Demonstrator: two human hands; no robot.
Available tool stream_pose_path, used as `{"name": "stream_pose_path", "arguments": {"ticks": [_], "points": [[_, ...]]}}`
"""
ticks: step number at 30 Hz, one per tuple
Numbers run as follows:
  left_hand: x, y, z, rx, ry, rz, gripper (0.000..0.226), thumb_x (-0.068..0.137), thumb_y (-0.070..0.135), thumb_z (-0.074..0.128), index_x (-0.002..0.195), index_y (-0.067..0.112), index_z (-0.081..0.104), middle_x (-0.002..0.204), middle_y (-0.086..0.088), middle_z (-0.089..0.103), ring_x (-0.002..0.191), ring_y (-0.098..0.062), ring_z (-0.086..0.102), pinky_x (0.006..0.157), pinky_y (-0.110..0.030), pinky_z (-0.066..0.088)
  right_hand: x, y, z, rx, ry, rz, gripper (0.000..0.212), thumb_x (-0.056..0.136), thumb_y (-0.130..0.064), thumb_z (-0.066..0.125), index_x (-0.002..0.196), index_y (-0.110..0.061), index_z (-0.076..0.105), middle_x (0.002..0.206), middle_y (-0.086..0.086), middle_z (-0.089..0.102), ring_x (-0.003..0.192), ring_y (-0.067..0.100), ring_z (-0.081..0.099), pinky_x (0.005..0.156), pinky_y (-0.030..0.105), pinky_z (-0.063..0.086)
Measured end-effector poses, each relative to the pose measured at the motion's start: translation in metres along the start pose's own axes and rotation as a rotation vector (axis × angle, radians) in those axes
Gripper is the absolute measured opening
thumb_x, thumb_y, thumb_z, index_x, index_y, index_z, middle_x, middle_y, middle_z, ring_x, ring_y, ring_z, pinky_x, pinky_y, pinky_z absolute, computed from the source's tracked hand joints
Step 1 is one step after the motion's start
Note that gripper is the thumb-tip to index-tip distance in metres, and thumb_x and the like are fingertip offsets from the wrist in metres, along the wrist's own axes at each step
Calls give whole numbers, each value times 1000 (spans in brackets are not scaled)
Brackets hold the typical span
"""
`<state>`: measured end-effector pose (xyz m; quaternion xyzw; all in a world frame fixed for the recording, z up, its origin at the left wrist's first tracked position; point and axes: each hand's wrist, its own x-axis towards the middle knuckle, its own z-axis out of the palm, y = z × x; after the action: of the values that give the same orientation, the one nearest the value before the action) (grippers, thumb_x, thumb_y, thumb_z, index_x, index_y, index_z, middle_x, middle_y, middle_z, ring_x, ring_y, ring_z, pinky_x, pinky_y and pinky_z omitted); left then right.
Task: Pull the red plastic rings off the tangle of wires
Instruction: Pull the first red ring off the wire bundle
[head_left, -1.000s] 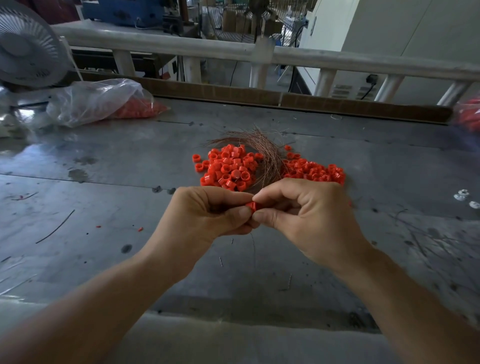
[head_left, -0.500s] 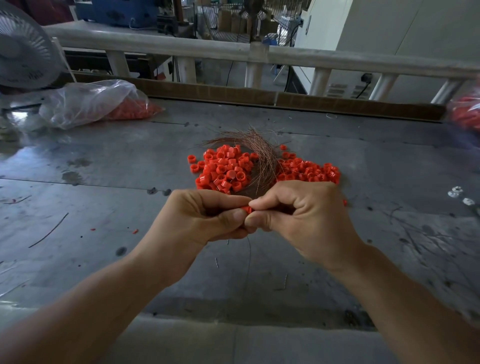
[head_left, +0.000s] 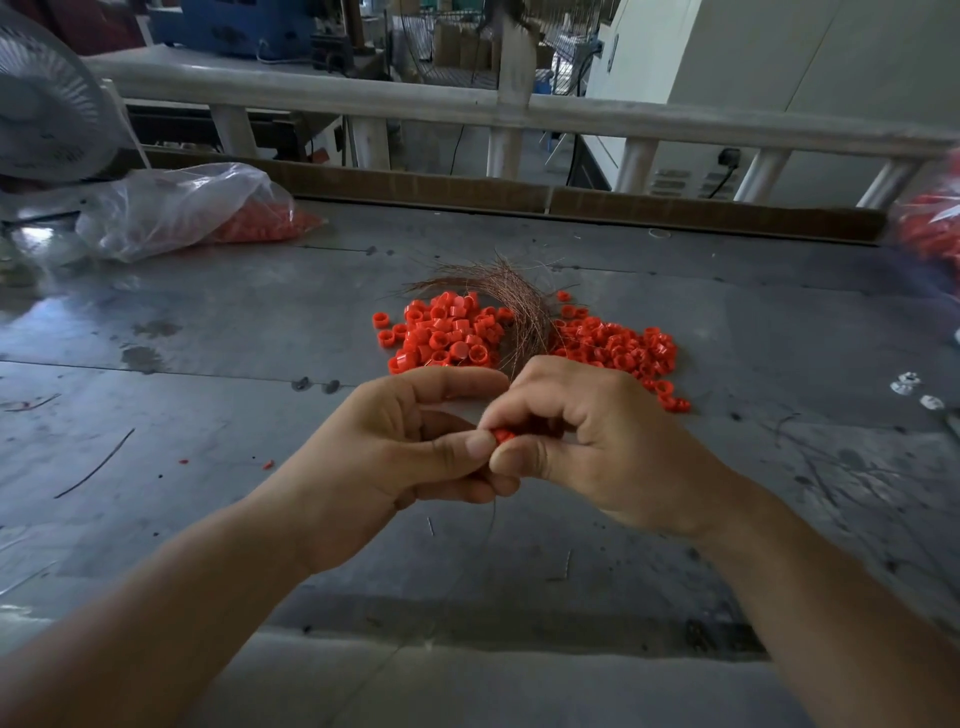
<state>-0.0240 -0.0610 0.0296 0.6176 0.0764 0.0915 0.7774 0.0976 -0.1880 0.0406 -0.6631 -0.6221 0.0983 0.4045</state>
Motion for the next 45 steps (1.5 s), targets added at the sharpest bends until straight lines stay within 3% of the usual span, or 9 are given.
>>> {"name": "stream_pose_path", "arguments": {"ticks": [4,16,20,23,27,33,38,42,45], "points": [[-1,-2,3,172,19,134,69,57,36,84,117,23,53,80,-13,72,73,-25,70,63,-23,54,0,-1,4,-92,37,-22,14,78,-20,63,86,-10,67,77,-18,46,75,-6,48,69,6,37],[-5,-4,11,182,43,200,62,64,16,68,121,28,45,72,-12,70,63,-20,68,56,-22,53,-3,-8,13,-83,81,18,5,77,-10,60,79,-9,65,76,-17,49,72,-2,50,64,7,39],[-4,-1,7,129,22,123,63,63,29,79,120,19,52,78,-19,70,66,-26,69,56,-23,53,-1,-5,9,31,44,97,10,78,-29,67,79,-19,64,73,-14,51,73,1,52,65,10,42],[-1,3,1,40,38,71,69,45,43,87,106,17,66,70,-14,69,54,-24,66,46,-23,50,-1,-6,7,240,22,208,27,61,-40,68,85,-32,63,79,-8,59,78,7,59,71,18,51],[1,6,-6,-232,-20,110,55,52,26,87,103,11,70,71,-11,68,56,-17,66,49,-21,52,-1,-6,4,599,-59,361,51,63,-36,64,112,-24,55,96,-5,68,91,8,65,81,21,52],[2,9,-13,-356,-27,145,47,50,18,84,95,8,72,82,-12,72,68,-17,70,59,-21,55,0,-13,2,706,-31,424,23,69,-26,59,89,-15,63,58,-3,62,49,11,56,47,22,51],[0,11,-14,-17,106,176,21,43,10,82,58,17,69,62,-2,66,56,-10,66,51,-15,51,-3,-8,-12,442,27,425,2,76,-15,66,75,-15,67,50,-7,54,44,5,51,41,21,48],[-1,11,-19,406,126,96,27,41,32,78,66,23,70,61,-2,66,53,-15,65,48,-18,49,-7,-2,-22,101,-64,397,9,76,-16,71,71,-24,71,66,-8,67,60,2,60,55,17,50],[0,6,-21,794,13,4,24,43,44,77,65,36,68,61,9,67,50,1,57,48,-11,44,-9,0,-23,-19,-264,412,12,73,-17,74,68,-26,69,65,-20,66,61,-8,59,56,6,43]]}}
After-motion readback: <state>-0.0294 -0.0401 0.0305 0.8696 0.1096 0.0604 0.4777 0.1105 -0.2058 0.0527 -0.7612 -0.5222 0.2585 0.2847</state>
